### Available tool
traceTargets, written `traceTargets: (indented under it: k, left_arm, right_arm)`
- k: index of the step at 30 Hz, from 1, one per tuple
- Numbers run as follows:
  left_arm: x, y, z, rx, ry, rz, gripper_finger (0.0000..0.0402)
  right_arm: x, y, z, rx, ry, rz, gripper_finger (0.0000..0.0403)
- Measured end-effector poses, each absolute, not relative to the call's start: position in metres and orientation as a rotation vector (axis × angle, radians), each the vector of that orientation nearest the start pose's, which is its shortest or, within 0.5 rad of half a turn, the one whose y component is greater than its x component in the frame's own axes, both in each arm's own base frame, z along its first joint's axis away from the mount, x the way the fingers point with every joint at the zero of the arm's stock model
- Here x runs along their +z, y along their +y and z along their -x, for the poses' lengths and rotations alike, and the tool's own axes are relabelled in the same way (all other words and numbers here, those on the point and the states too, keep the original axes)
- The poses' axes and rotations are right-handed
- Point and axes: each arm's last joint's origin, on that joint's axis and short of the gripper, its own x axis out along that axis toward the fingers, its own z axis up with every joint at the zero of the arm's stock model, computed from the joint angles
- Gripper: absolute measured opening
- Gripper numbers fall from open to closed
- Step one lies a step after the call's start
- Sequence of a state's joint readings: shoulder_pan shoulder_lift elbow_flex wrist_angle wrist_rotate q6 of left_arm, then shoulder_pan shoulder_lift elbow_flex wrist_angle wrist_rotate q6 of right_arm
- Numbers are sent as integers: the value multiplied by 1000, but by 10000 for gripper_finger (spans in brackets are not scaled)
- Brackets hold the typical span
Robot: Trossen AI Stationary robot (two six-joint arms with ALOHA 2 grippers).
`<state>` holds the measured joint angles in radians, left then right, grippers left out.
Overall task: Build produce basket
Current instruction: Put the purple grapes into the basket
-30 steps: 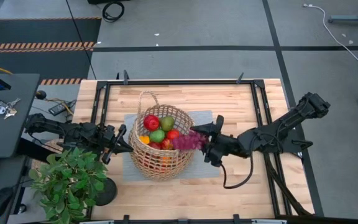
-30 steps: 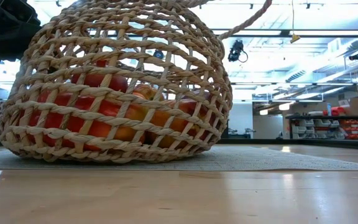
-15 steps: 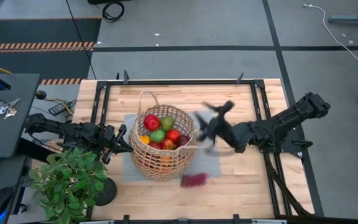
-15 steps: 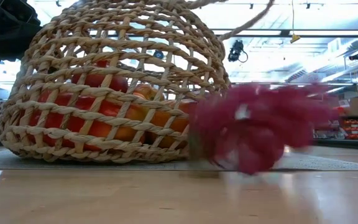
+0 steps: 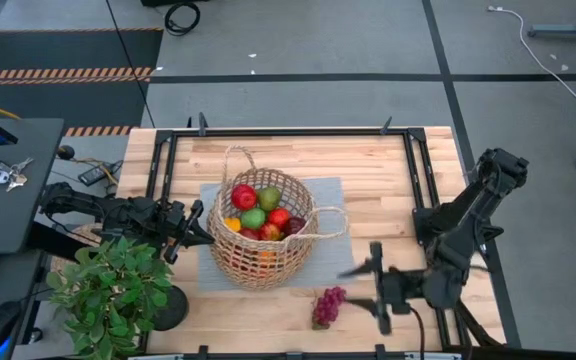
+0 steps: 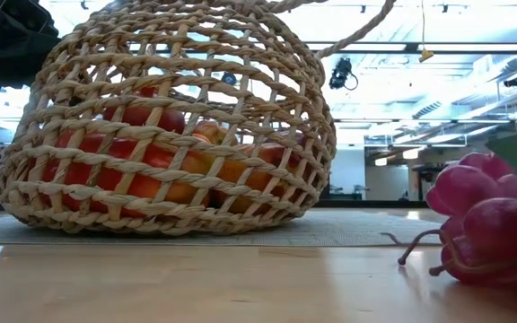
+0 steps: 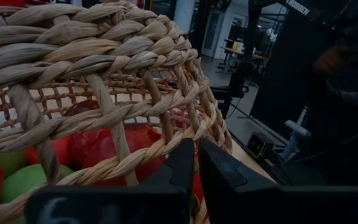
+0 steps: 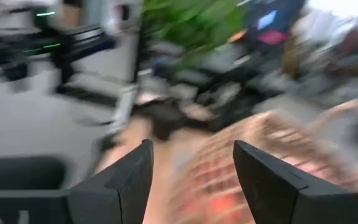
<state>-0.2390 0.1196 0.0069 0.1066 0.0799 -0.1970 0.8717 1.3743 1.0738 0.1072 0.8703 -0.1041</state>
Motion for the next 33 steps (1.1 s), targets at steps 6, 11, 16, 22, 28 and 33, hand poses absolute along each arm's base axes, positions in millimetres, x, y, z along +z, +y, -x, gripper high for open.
traceTargets:
  k: [6,11,16,22,28,33]
  left_arm:
    - [166,-27,-101,-317,38,195,36]
    - [166,-27,-101,-317,40,195,30]
    - [166,-27,-101,-317,41,194,29]
    - [166,-27,-101,-317,41,194,36]
    - [166,-27,-101,-317,41,195,29]
    - [166,-27,-101,-317,41,194,31]
  right_arm:
    - [281,237,-201,205,288,125,227]
    - [226,251,-217,174,416,197,230]
    - [193,267,-241,208,497,223,258]
    - [178,277,-264,279,584,165,316]
    - [152,267,-278,236,716,228,349]
    - [136,256,-283,210,810,253,349]
